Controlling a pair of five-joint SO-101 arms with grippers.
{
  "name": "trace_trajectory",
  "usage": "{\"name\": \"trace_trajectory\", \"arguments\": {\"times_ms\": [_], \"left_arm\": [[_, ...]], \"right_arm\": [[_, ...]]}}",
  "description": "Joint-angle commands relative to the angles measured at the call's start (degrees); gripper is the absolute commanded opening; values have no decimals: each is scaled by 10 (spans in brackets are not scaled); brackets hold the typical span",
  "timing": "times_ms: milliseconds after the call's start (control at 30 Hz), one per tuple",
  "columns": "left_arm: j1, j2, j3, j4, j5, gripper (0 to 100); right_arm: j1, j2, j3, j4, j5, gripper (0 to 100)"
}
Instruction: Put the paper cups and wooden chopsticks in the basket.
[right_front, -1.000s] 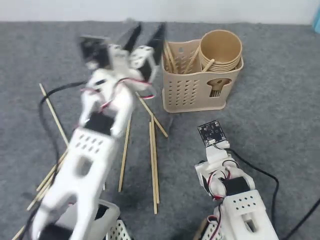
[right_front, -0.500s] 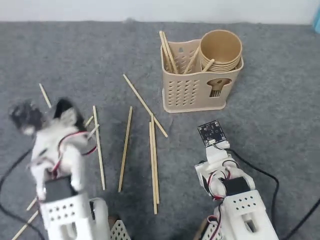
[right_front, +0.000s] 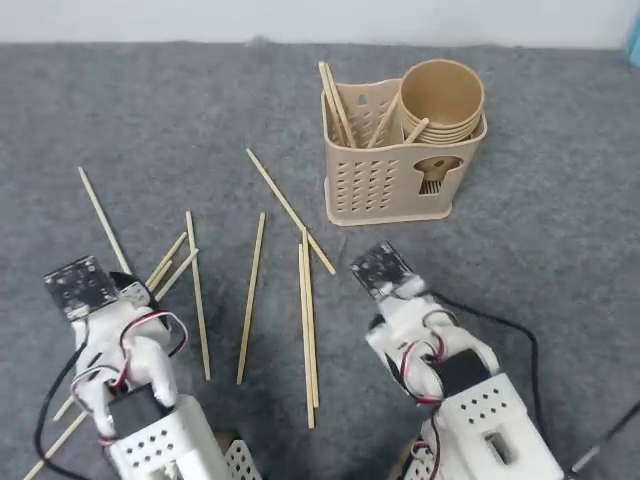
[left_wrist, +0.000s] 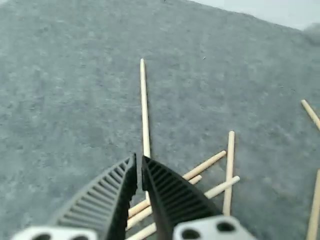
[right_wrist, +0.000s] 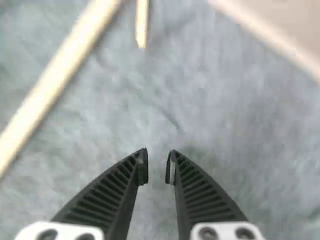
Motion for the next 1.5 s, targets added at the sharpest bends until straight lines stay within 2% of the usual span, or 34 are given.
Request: {"name": "trace_trajectory", "arguments": {"times_ms": [0,200,433,600,767,900,1067,1200,1467], "left_arm": [[-15,-11,-1,2,-6,15],[-12,-11,-2,2,-6,15],[-14,-11,-10,2,-6,16],[-33,-11,-16,-1,14,16],[-33,-11,-17,-3,17,16],[-40,-11,-22,-3,18,16],[-40,-11,-22,-3,18,16],[-40,-10,-22,-3,18,16],[-39,-10,-20,-10,18,16]], "right_arm": [[-40,22,-143,37,11,76],[-57,207,-295,24,10,76],[-88,472,-444,-39,10,78],[-109,660,-610,-30,11,88],[-109,841,-830,58,14,179],[-108,967,-1018,126,15,178],[-100,1111,-1217,161,18,180],[-87,1214,-1359,184,62,179],[-51,1370,-1603,277,64,180]]}}
